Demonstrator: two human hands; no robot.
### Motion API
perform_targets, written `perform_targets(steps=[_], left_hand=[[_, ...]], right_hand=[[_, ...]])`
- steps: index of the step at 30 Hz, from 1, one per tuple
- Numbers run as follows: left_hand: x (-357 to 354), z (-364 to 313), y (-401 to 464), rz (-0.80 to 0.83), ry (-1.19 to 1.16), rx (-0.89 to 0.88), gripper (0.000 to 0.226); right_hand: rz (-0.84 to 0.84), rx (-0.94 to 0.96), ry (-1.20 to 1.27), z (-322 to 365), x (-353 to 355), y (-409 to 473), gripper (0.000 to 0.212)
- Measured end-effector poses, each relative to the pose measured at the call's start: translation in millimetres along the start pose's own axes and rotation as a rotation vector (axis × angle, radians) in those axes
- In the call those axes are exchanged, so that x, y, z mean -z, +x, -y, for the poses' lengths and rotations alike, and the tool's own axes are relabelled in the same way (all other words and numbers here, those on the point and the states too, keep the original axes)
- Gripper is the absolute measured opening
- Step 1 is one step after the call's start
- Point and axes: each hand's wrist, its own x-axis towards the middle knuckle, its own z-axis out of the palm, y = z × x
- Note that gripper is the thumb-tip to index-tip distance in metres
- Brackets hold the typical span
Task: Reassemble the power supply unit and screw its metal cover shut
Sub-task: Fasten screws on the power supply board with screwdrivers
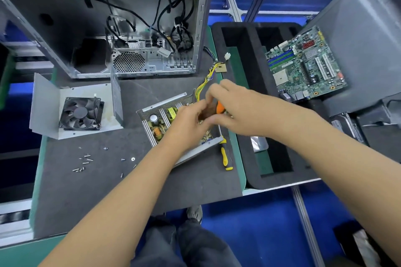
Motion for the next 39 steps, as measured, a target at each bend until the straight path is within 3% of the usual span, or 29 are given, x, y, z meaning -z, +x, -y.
perform_targets(steps=[2, 7, 10, 13, 15, 19, 21, 23, 25, 28, 31, 34, 37, 39], left_hand=[[2, 3, -2, 0.048, 0.044, -0.035, 0.021], [-5, -3, 0, 0.018, -0.114, 0.045, 0.015], [-7, -3, 1, -0.020, -0.035, 0.050, 0.012], [0, 1, 1, 0.094, -0.033, 0.055, 0.008], [3, -1, 0, 0.137, -0.089, 0.071, 0.019], [-2, -9, 0, -0.057, -0.215, 0.157, 0.032], [-4, -6, -2, -0.074, -0.202, 0.124, 0.024], [-2, -3, -2, -0.038, -0.123, 0.091, 0.019], [2, -2, -3, 0.020, -0.041, 0.054, 0.027], [4, -4, -3, 0.126, -0.040, 0.050, 0.018], [-2, -14, -2, 0.028, -0.167, 0.158, 0.039], [-4, -15, -1, -0.047, -0.144, 0.129, 0.026], [0, -8, 0, 0.054, -0.100, 0.065, 0.026], [2, -8, -1, 0.115, -0.114, 0.049, 0.029]], right_hand=[[-0.060, 0.059, -0.123, -3, -1, 1, 0.031], [-0.233, -0.145, -0.460, 9, -16, 7, 0.030], [-0.220, -0.106, -0.314, 10, -15, 5, 0.039], [-0.129, 0.119, -0.145, 8, -3, 0, 0.026], [-0.144, 0.105, -0.309, 8, -2, 2, 0.021], [-0.206, -0.141, -0.324, 21, -8, 6, 0.028], [-0.237, -0.202, -0.389, 17, -9, 6, 0.023], [-0.166, -0.140, -0.238, 9, -7, 1, 0.033], [-0.061, 0.000, -0.022, 2, 0, -6, 0.035], [-0.102, -0.001, -0.164, 1, 0, -7, 0.020], [-0.166, -0.151, -0.252, 10, -9, -3, 0.050], [-0.221, -0.189, -0.307, 11, -7, -4, 0.060], [-0.086, -0.020, -0.084, 2, 2, -8, 0.042], [-0.087, -0.004, -0.116, 1, 2, -8, 0.026]])
